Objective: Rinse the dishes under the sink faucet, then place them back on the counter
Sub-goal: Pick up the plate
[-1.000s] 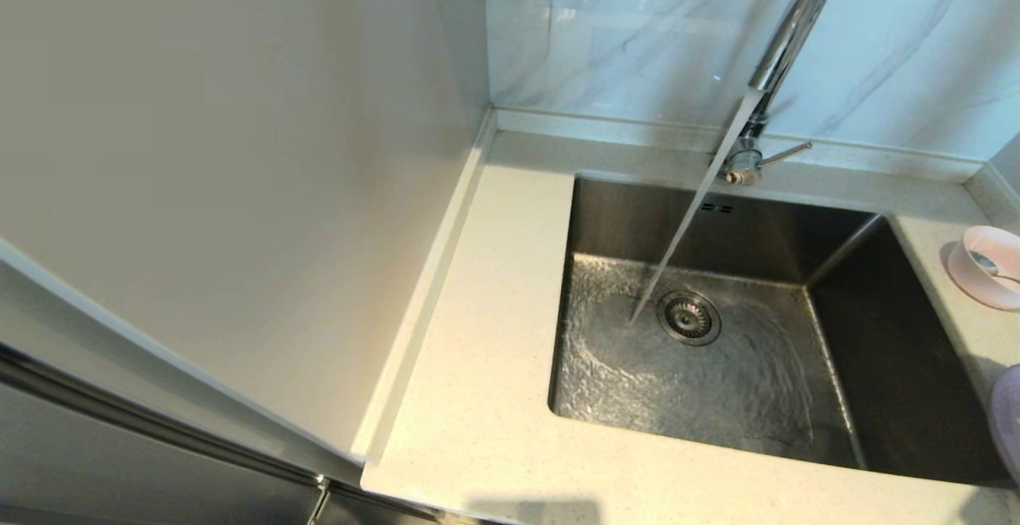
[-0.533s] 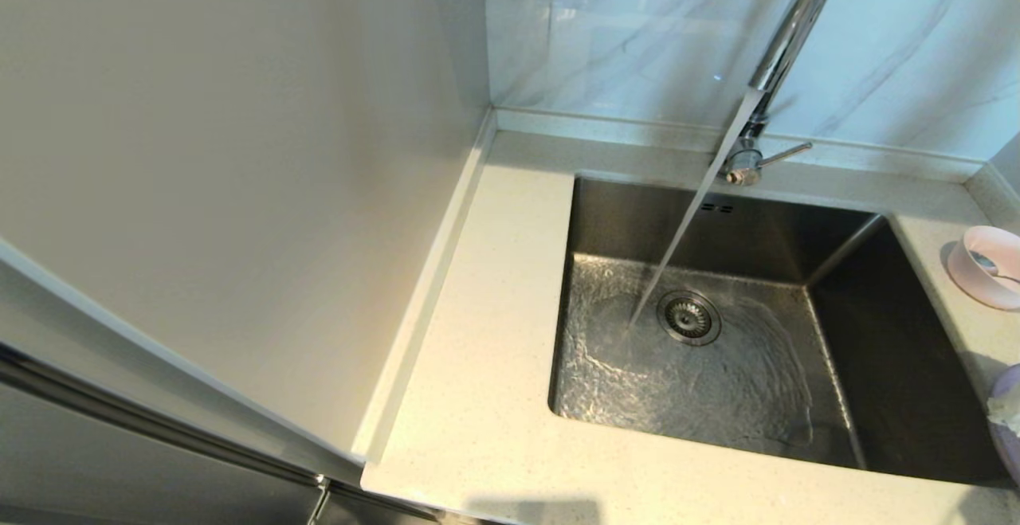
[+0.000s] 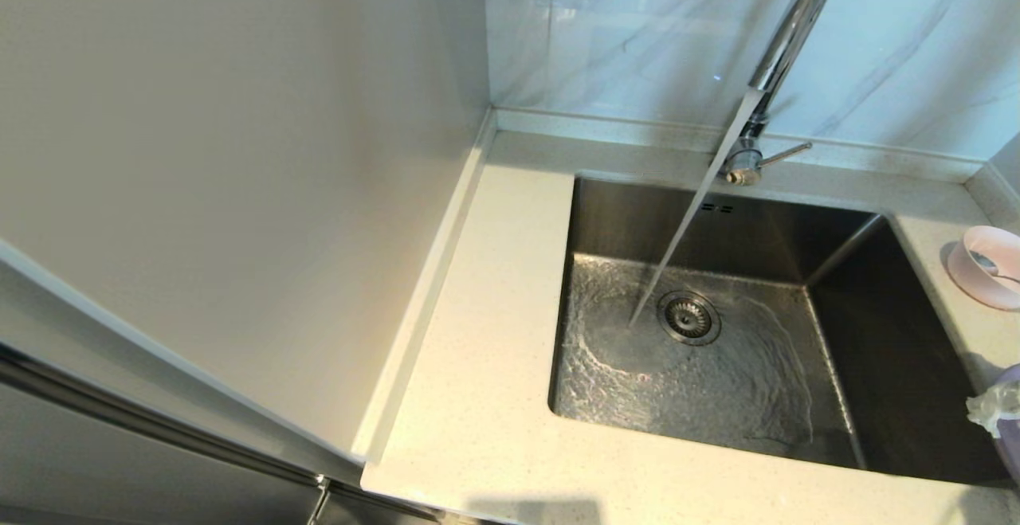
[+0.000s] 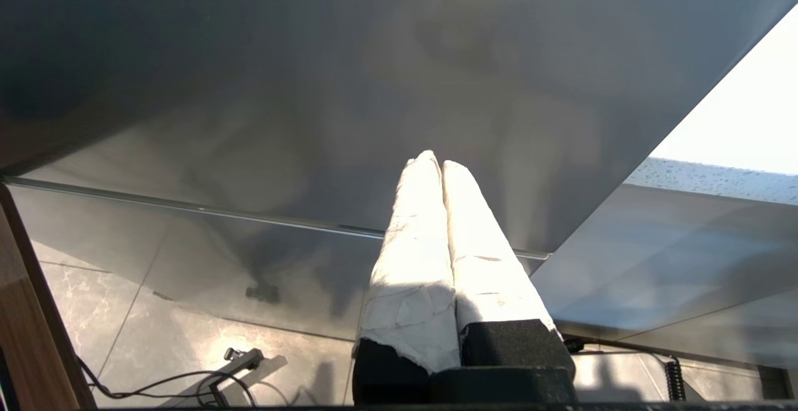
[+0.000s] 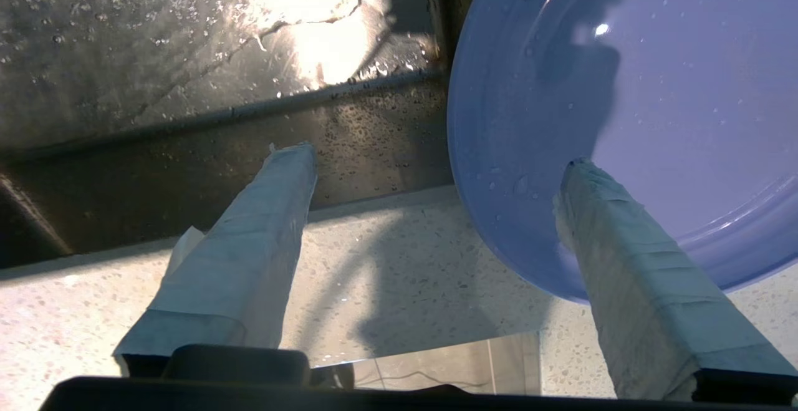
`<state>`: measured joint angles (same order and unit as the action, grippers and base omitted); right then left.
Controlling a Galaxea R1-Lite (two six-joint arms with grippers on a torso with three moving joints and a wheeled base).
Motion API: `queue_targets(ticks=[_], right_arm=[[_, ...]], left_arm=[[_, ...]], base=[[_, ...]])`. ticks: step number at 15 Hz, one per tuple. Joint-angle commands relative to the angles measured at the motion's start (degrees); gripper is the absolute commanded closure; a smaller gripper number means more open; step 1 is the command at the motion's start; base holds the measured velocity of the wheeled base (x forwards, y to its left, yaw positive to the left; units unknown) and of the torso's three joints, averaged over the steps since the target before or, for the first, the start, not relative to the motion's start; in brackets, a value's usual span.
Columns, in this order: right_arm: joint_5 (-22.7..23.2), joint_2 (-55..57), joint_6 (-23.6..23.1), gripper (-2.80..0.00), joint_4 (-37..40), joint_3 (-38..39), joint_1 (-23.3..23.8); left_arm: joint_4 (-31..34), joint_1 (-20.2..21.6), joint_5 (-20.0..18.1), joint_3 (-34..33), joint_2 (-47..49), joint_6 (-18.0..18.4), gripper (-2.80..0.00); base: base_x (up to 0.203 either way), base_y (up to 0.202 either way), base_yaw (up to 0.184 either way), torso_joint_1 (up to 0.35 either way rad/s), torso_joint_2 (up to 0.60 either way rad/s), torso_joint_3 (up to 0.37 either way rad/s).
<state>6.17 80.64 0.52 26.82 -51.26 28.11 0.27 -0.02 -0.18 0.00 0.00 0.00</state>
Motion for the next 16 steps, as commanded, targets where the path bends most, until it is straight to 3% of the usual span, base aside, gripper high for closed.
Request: queue_targets(ticks=[1, 10, 12, 16], right_arm=[[0.0, 0.1, -0.2, -2.80, -0.7, 1.5, 0.0], [-0.4, 2.4, -1.8, -2.80, -16.1, 10.0, -0.1], [-2.3, 3.0, -4.1, -2.80, -16.4, 10.3, -0.1], [-3.2, 3.6, -4.5, -2.80, -17.1, 10.1, 0.0]], left_arm=[[0.0, 0.0, 0.0, 0.0, 0.0, 0.0, 0.00], [0.0, 0.0, 0.0, 0.0, 0.0, 0.0, 0.00], [0.0, 0.0, 0.0, 0.0, 0.0, 0.0, 0.00], [0.0, 0.0, 0.0, 0.0, 0.0, 0.0, 0.00]], base=[[0.000, 0.000, 0.000, 0.000, 0.00, 0.000], [0.000, 0.000, 0.000, 0.000, 0.00, 0.000], [0.000, 0.000, 0.000, 0.000, 0.00, 0.000], [0.000, 0.000, 0.000, 0.000, 0.00, 0.000]])
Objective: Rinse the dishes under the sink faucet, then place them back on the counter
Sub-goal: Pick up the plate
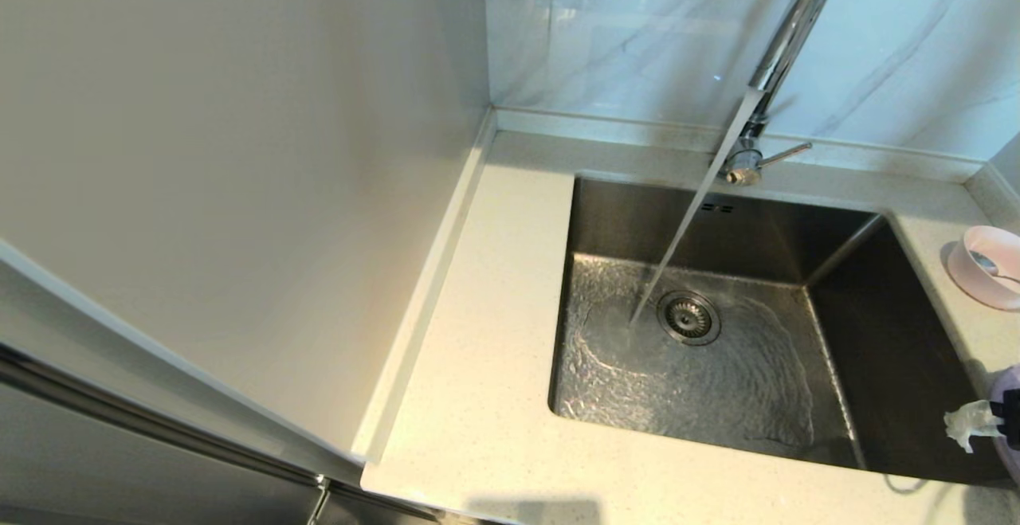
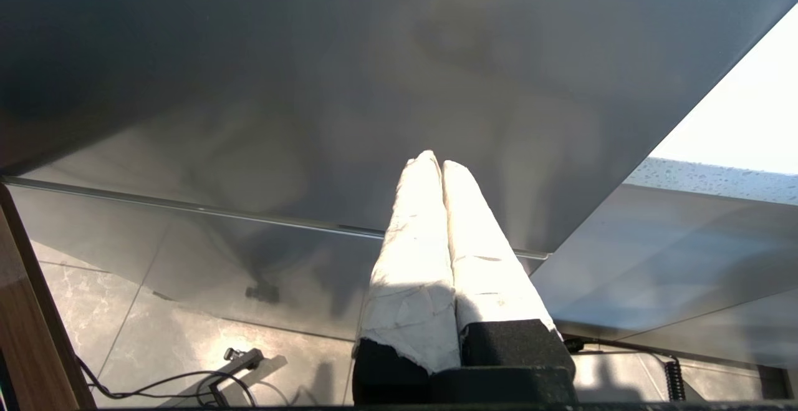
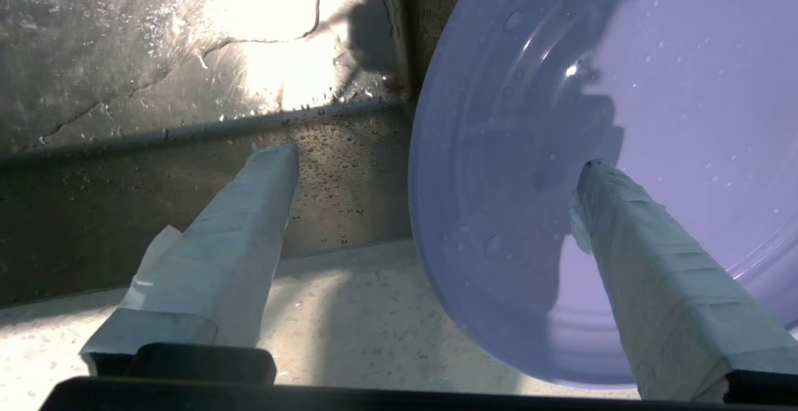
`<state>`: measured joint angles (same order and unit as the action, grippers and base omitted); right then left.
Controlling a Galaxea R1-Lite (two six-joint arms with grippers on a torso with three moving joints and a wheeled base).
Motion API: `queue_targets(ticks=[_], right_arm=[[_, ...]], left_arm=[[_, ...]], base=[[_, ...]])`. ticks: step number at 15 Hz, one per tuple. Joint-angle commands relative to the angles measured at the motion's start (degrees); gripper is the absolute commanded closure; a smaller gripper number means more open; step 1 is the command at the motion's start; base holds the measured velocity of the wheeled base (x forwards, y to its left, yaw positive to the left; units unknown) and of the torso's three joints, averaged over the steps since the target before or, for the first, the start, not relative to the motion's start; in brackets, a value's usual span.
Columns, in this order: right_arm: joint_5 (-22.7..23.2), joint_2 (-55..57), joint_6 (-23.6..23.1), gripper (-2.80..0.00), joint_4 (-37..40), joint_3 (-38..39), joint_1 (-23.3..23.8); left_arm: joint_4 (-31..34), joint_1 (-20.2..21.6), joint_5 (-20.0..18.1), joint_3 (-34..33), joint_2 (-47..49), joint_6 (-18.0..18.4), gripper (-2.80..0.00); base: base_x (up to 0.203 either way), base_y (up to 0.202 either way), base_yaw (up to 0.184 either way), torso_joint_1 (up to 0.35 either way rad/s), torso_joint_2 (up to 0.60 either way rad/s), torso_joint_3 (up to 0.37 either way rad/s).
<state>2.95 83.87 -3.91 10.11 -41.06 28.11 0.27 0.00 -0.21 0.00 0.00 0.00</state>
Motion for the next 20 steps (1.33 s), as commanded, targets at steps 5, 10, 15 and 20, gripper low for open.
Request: queue_targets(ticks=[5, 10, 15, 20], right_arm=[[0.0, 0.5, -0.1, 0.00, -2.9, 1.7, 0.0], [-0.2, 0.5, -3.2, 0.00, -8.0, 5.6, 0.0], [-1.9, 0.3, -6.6, 0.00, -8.8, 7.3, -0.2], [-1.0, -5.7, -11.3, 0.00, -9.0, 11.1, -0.2]], left_arm=[[0.0, 0.0, 0.0, 0.0, 0.0, 0.0, 0.00], [0.0, 0.0, 0.0, 0.0, 0.0, 0.0, 0.00], [0.0, 0.0, 0.0, 0.0, 0.0, 0.0, 0.00], [0.0, 0.0, 0.0, 0.0, 0.0, 0.0, 0.00]], base=[[0.000, 0.000, 0.000, 0.000, 0.00, 0.000], [0.000, 0.000, 0.000, 0.000, 0.00, 0.000], [0.000, 0.000, 0.000, 0.000, 0.00, 0.000], [0.000, 0.000, 0.000, 0.000, 0.00, 0.000]])
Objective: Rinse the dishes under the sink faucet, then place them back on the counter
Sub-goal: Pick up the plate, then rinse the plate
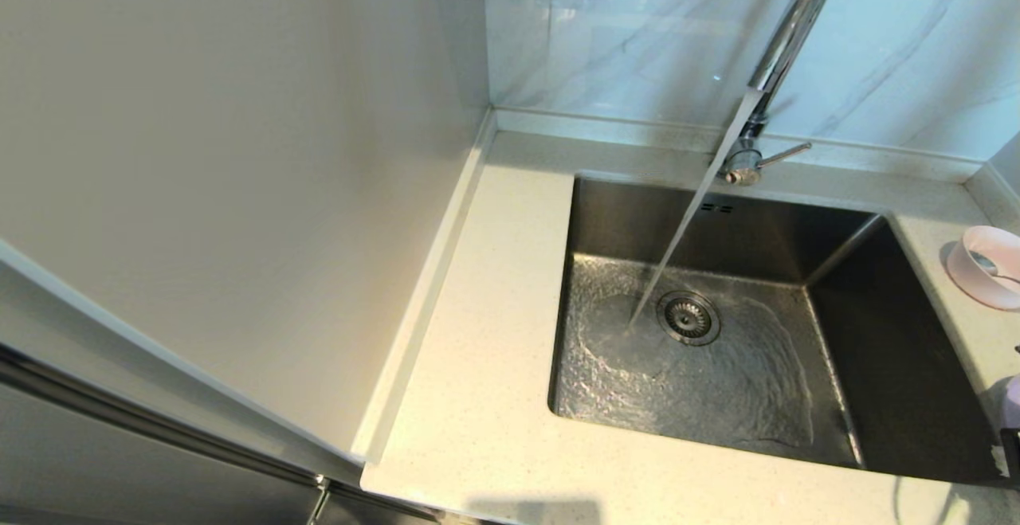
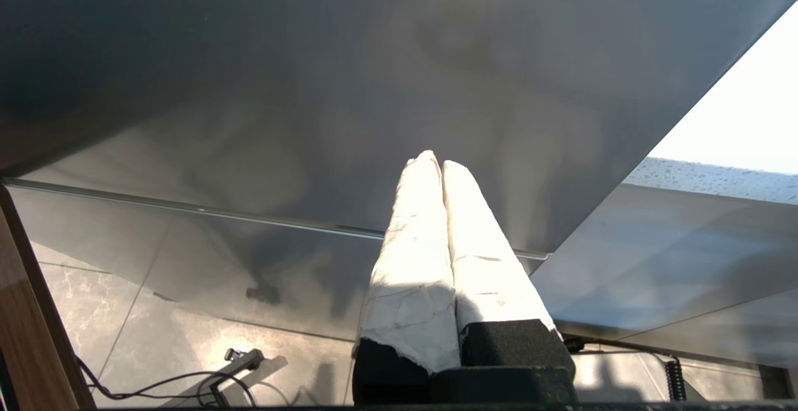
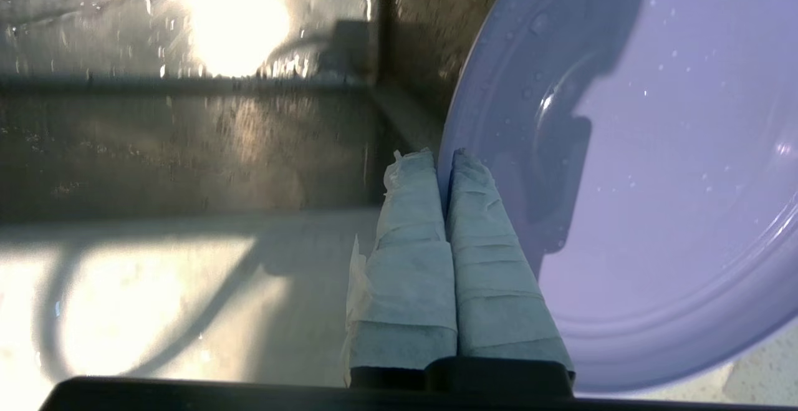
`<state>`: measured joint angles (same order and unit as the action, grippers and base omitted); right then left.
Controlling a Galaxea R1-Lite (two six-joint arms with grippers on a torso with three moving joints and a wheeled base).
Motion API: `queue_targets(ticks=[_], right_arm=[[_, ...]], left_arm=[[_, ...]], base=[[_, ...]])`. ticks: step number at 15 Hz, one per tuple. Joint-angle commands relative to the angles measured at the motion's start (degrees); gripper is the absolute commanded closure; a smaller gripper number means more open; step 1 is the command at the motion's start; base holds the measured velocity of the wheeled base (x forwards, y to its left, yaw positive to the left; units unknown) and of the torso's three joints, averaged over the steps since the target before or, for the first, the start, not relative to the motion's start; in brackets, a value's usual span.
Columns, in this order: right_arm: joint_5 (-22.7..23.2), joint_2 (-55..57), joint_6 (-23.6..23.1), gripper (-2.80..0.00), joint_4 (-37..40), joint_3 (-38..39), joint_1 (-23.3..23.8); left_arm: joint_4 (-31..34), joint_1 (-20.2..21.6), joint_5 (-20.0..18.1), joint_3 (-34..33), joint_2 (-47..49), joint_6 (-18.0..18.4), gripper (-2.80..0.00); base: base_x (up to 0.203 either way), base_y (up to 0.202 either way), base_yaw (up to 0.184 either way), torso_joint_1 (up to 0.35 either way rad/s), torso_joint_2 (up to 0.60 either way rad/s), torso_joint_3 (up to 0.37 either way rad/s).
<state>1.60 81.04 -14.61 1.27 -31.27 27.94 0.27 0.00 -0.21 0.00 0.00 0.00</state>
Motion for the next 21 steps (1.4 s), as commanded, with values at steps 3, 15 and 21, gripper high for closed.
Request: queue_targets(ticks=[3, 15, 21], right_arm=[[3.3, -7.3, -2.5, 0.00, -1.3, 4.8, -0.2], [41.0, -22.4, -1.2, 0.00, -0.9, 3.0, -3.7], [45.3, -22.9, -1.3, 0.00, 0.7, -1.6, -18.0]], left_arm=[[0.0, 0.0, 0.0, 0.0, 0.0, 0.0, 0.00], [0.0, 0.0, 0.0, 0.0, 0.0, 0.0, 0.00], [0.0, 0.0, 0.0, 0.0, 0.0, 0.0, 0.00]], base=[[0.000, 0.000, 0.000, 0.000, 0.00, 0.000], [0.000, 0.000, 0.000, 0.000, 0.00, 0.000], [0.000, 0.000, 0.000, 0.000, 0.00, 0.000]])
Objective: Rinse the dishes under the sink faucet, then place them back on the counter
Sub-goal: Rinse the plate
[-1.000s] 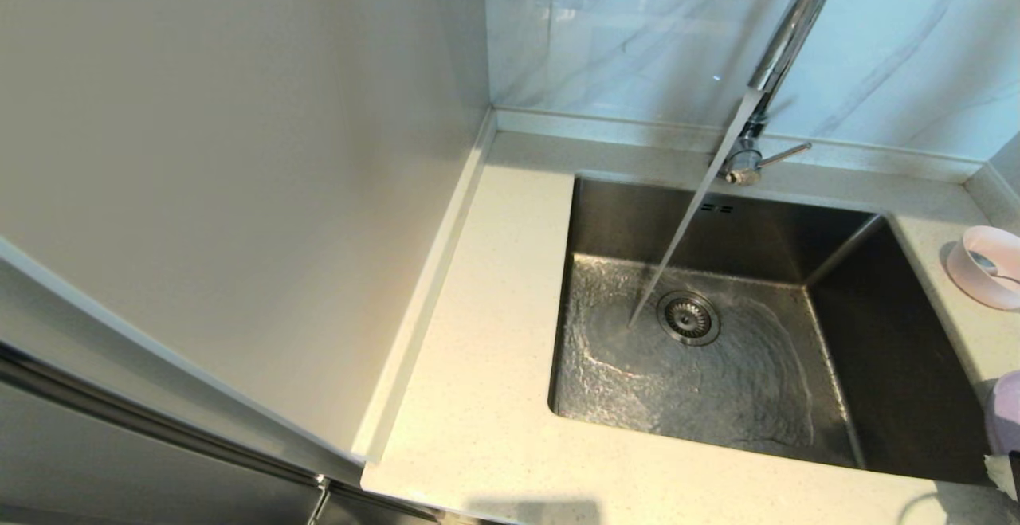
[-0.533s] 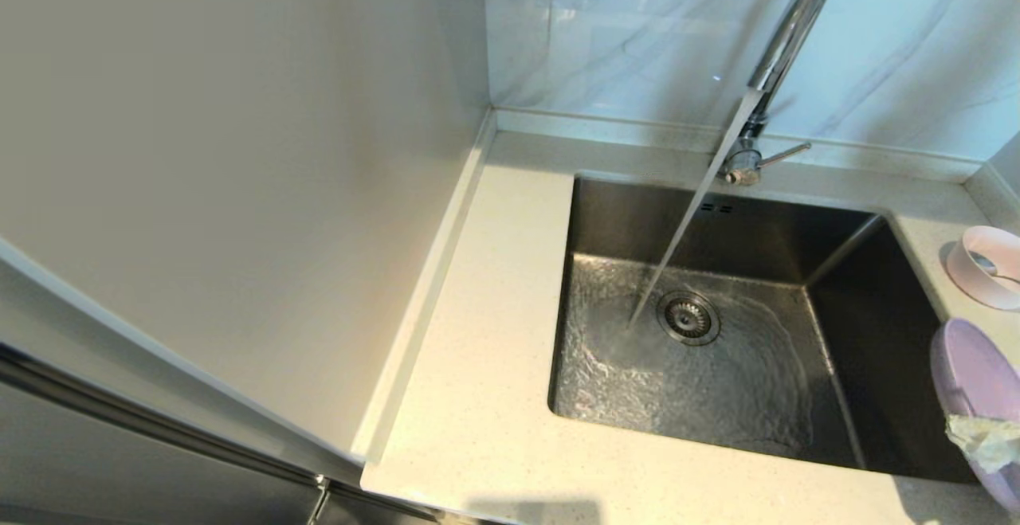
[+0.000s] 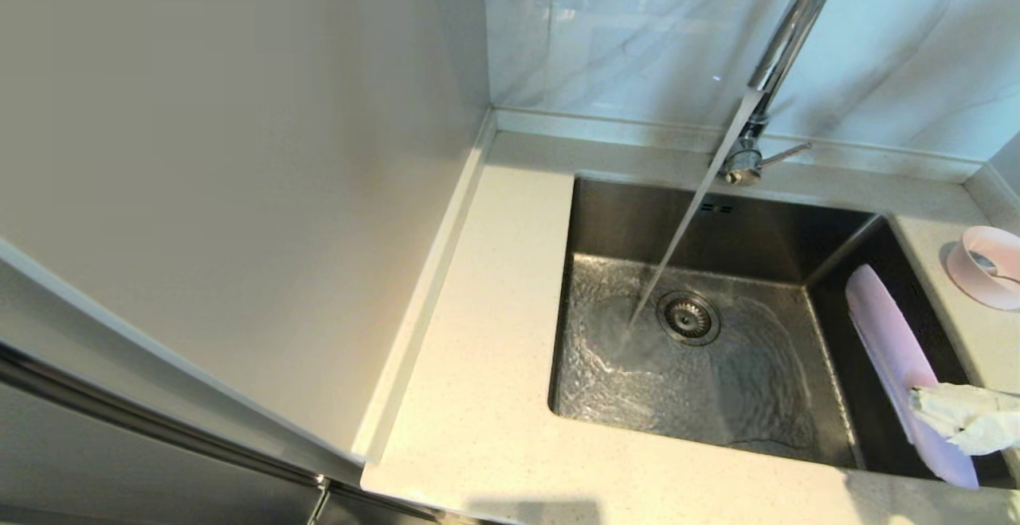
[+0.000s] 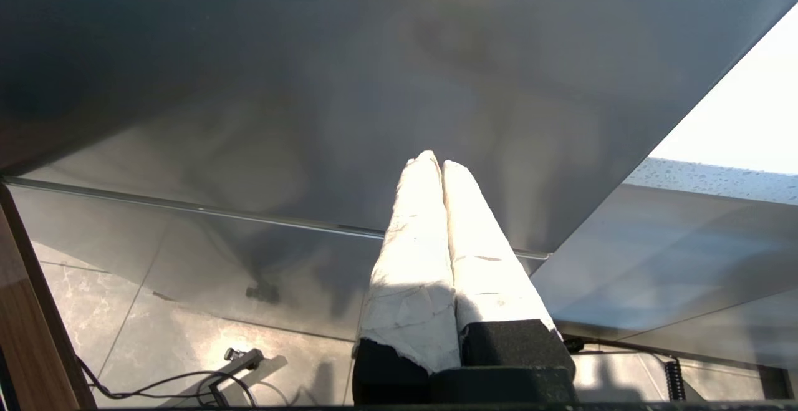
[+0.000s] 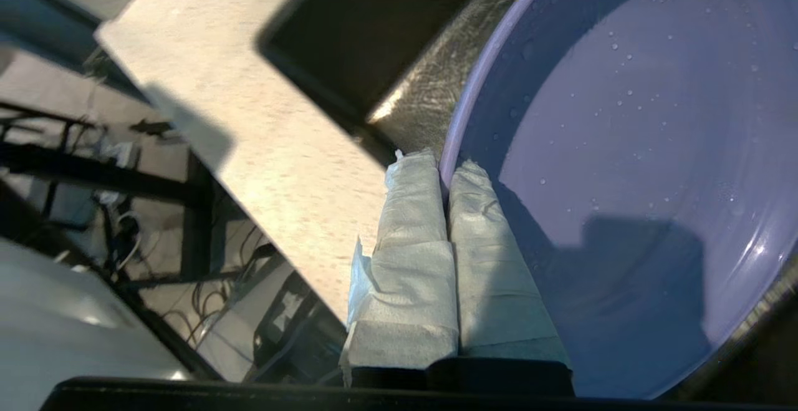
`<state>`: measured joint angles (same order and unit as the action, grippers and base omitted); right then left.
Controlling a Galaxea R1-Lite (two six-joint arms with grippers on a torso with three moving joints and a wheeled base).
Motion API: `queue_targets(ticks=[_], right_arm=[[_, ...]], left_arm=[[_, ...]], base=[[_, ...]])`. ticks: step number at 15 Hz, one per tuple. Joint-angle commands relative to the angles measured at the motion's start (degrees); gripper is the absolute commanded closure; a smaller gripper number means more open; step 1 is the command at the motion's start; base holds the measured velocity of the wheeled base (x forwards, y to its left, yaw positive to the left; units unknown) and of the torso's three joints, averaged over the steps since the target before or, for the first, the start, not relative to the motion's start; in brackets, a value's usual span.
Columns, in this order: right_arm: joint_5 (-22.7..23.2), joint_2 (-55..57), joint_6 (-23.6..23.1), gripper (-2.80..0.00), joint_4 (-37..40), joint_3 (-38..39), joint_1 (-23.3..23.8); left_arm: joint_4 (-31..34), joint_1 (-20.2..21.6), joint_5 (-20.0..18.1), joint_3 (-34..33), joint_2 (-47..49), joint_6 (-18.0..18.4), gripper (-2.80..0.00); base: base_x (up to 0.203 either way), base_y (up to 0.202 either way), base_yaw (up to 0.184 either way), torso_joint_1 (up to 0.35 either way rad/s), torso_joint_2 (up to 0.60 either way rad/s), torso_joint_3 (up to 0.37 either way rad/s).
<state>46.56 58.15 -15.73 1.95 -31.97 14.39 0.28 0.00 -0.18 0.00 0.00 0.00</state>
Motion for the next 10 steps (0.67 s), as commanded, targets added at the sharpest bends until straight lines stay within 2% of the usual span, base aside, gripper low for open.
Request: queue_targets(ticks=[1, 5, 7, 10], right_arm=[[0.3, 0.1, -0.2, 0.00, 0.0, -1.3, -7.7], [-0.4, 2.7, -0.7, 0.00, -0.2, -6.0, -20.8], [-4.6, 7.4, -0.7, 0.00, -0.3, -10.1, -27.1], [-8.8, 14.2, -0.4, 0.00, -0.4, -16.4, -31.1]], left_arm=[[0.0, 0.0, 0.0, 0.0, 0.0, 0.0, 0.00], [0.0, 0.0, 0.0, 0.0, 0.0, 0.0, 0.00], [0.0, 0.0, 0.0, 0.0, 0.0, 0.0, 0.00], [0.0, 0.0, 0.0, 0.0, 0.0, 0.0, 0.00]], base=[[0.000, 0.000, 0.000, 0.000, 0.00, 0.000], [0.000, 0.000, 0.000, 0.000, 0.00, 0.000], [0.000, 0.000, 0.000, 0.000, 0.00, 0.000], [0.000, 0.000, 0.000, 0.000, 0.00, 0.000]])
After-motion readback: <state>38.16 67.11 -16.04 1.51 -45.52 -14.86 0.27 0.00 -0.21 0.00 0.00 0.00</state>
